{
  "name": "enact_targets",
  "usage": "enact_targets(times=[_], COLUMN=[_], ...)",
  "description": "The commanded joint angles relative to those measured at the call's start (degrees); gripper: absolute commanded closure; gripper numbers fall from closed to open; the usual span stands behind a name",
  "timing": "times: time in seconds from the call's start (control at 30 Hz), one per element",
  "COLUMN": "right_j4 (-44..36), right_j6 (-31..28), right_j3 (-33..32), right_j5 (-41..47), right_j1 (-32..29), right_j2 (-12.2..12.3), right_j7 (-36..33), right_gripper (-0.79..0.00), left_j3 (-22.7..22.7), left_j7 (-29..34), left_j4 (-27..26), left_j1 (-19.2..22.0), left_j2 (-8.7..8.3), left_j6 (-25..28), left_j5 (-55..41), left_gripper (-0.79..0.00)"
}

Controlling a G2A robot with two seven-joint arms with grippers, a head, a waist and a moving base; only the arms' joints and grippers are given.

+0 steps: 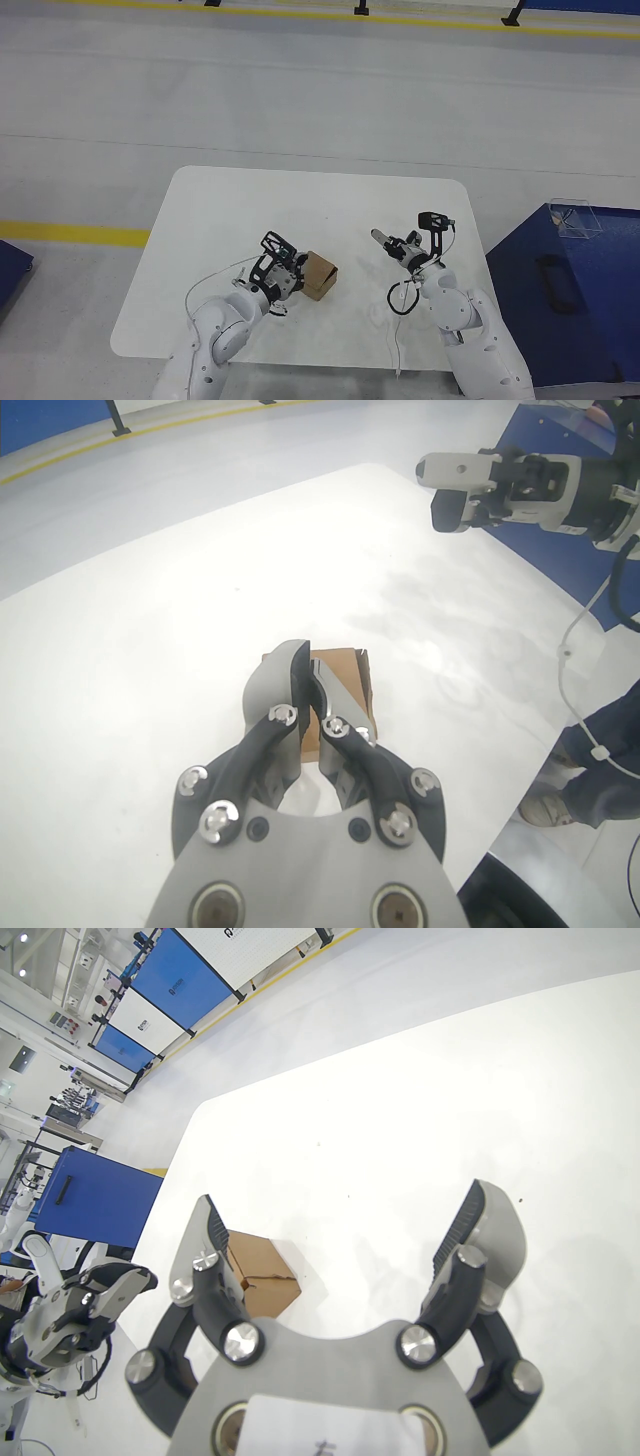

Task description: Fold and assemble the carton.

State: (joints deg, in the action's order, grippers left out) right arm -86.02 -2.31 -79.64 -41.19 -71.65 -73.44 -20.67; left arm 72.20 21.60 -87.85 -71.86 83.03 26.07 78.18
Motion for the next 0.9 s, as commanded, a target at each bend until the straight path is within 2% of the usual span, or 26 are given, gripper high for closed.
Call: enact_targets(times=[0.0, 0.33, 0.53, 0.7, 0.87], right_j4=[0.0, 0.0, 0.0, 0.0, 0.0], right_j6=[0.0, 0.0, 0.0, 0.0, 0.0], right_j3=[0.0, 0.0, 0.0, 0.0, 0.0], right_j5=[0.0, 0.0, 0.0, 0.0, 0.0], right_j1=[0.0, 0.0, 0.0, 0.0, 0.0], right_j2=[0.0, 0.0, 0.0, 0.0, 0.0], right_j7=[0.0, 0.0, 0.0, 0.0, 0.0], right_gripper=[-0.785, -0.785, -0.785, -0.785, -0.785], left_j3=[-0.43, -3.75, -2.95, -3.75, -3.73], left_j7=[-0.38, -0.28, -3.89, -0.27, -3.99], left_j4=[0.95, 4.99, 1.54, 3.91, 3.36], left_j1=[0.16, 1.76, -0.74, 0.89, 0.53], left_j2=[-0.08, -0.06, -0.61, -0.65, -0.8], left_j6=[-0.93, -5.94, -6.38, -6.32, -7.44], left_j5=[1.06, 5.41, 5.99, 5.78, 5.57], left_gripper=[0.0, 0.0, 0.0, 0.0, 0.0])
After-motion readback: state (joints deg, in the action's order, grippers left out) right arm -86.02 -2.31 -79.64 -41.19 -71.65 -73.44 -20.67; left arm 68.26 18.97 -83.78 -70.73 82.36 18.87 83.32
